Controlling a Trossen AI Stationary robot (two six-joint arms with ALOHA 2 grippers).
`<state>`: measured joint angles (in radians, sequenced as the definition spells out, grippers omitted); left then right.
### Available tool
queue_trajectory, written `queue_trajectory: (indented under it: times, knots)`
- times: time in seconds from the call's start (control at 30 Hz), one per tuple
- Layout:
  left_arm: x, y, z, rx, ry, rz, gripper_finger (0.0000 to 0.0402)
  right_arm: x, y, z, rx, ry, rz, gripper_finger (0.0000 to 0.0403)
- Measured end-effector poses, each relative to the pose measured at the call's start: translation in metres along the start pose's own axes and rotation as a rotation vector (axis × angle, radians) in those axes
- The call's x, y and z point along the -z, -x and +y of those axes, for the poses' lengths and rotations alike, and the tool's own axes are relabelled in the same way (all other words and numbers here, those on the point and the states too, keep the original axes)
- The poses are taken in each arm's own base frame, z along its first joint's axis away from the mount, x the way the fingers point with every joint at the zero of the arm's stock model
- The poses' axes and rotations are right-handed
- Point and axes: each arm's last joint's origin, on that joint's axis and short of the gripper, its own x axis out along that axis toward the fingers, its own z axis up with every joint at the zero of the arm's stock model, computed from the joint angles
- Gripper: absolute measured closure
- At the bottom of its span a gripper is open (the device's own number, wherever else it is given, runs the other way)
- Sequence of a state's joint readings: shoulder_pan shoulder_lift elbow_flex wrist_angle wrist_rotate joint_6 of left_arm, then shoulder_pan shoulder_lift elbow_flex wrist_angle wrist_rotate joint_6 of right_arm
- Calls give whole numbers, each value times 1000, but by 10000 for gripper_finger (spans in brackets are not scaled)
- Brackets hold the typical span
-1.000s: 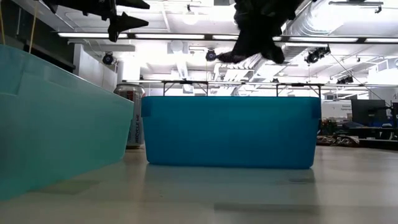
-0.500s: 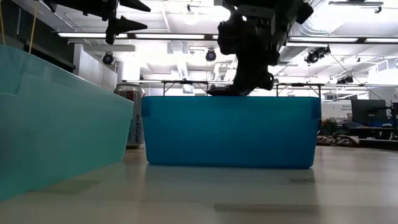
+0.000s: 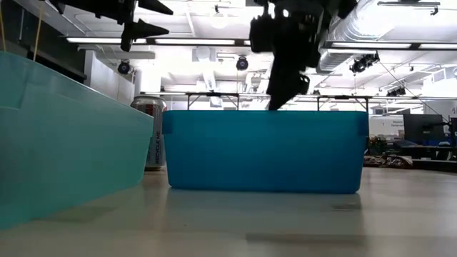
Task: Sort candy
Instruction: Put the brown chocolate into the green bin
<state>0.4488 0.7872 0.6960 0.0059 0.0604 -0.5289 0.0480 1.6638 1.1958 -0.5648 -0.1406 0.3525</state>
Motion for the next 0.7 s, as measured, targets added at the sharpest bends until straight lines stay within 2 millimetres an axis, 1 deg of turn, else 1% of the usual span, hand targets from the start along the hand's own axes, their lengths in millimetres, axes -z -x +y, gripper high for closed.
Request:
queue_trajectory:
  times: [0.07, 0.17, 0.37, 0.5, 0.6, 0.7]
  knots:
    - [0, 0, 0, -5, -1, -2, 195, -7, 8, 1, 5, 36, 5, 175]
    - [0, 0, 1, -20, -2, -11, 195, -21, 27, 1, 45, 82, -3, 172]
    - [0, 0, 1, -23, 2, -13, 195, -42, 68, -8, 211, 141, -1, 171]
    - [0, -1, 1, -36, 2, -17, 195, -38, 93, -21, 279, 121, -42, 171]
    - [1, -2, 2, -41, 2, -11, 195, -24, 110, -34, 335, 55, -77, 171]
    - [2, -3, 3, -46, -6, -7, 195, -7, 127, -43, 345, -30, -147, 171]
